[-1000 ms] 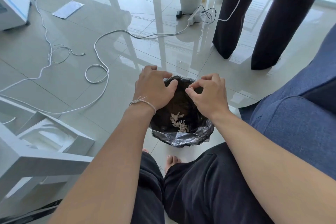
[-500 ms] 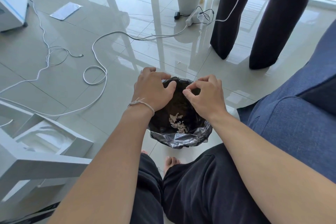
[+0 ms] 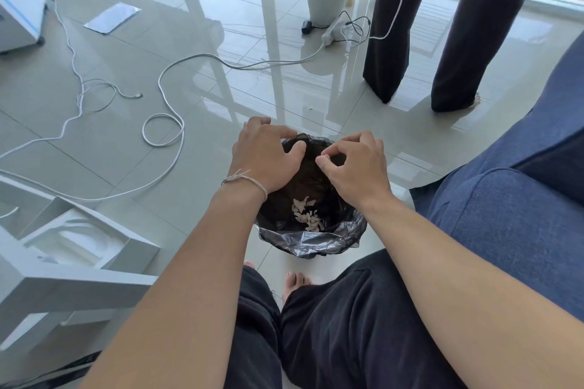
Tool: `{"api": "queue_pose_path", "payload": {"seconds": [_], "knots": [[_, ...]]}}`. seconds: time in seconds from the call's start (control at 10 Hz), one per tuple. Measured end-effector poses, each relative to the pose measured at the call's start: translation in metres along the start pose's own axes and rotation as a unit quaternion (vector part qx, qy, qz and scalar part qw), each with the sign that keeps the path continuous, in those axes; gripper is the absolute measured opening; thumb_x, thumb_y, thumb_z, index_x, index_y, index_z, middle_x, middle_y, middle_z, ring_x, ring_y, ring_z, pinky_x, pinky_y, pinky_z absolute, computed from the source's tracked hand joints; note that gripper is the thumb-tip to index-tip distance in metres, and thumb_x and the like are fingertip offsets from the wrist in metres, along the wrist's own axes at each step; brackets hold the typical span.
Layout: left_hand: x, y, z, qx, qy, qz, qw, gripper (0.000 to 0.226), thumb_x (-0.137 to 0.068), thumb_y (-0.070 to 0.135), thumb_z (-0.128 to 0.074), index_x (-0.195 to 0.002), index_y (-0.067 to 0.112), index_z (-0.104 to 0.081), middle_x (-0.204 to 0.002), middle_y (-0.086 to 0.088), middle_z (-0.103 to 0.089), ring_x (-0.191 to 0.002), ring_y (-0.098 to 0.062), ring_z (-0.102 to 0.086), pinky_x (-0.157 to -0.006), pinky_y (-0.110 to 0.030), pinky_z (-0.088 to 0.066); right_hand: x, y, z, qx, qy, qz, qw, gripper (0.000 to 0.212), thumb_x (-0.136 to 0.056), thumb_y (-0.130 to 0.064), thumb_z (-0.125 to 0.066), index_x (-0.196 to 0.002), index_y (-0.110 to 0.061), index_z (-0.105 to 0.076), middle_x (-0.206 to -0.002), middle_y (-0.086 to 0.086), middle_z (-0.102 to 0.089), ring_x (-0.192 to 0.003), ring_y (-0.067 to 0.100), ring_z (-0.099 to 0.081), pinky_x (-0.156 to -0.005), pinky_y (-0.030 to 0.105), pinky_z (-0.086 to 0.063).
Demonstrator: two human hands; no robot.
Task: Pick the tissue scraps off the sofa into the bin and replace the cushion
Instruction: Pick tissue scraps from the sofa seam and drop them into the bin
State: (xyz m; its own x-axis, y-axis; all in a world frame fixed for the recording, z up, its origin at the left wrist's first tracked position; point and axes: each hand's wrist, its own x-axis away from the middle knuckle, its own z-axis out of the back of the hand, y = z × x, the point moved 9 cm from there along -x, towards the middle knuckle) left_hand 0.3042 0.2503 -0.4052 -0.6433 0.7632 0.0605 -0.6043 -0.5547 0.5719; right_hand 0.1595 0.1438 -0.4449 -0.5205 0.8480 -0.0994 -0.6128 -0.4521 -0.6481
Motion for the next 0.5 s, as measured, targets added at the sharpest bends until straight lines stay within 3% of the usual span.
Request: {"api": "queue_pose_path", "payload": {"seconds": [0.5], "knots": [[-0.0003, -0.0006, 0.002, 0.0, 0.003, 0.001, 1.0, 0.035, -0.091, 0.046, -0.062, -0.123, 0.033, -0.069, -0.149, -0.007, -0.043, -0.142, -0.021, -0.037, -0.116, -0.044, -0.031, -0.0005, 0.0016, 0.0003, 0.001, 0.003, 0.0, 1.0, 0.034, -0.083, -0.056, -0.071, -0.108, -0.034, -0.076, -0.109, -0.009, -0.052, -0.118, 0.019, -0.046, -0.104, 0.036, -0.041]]}}
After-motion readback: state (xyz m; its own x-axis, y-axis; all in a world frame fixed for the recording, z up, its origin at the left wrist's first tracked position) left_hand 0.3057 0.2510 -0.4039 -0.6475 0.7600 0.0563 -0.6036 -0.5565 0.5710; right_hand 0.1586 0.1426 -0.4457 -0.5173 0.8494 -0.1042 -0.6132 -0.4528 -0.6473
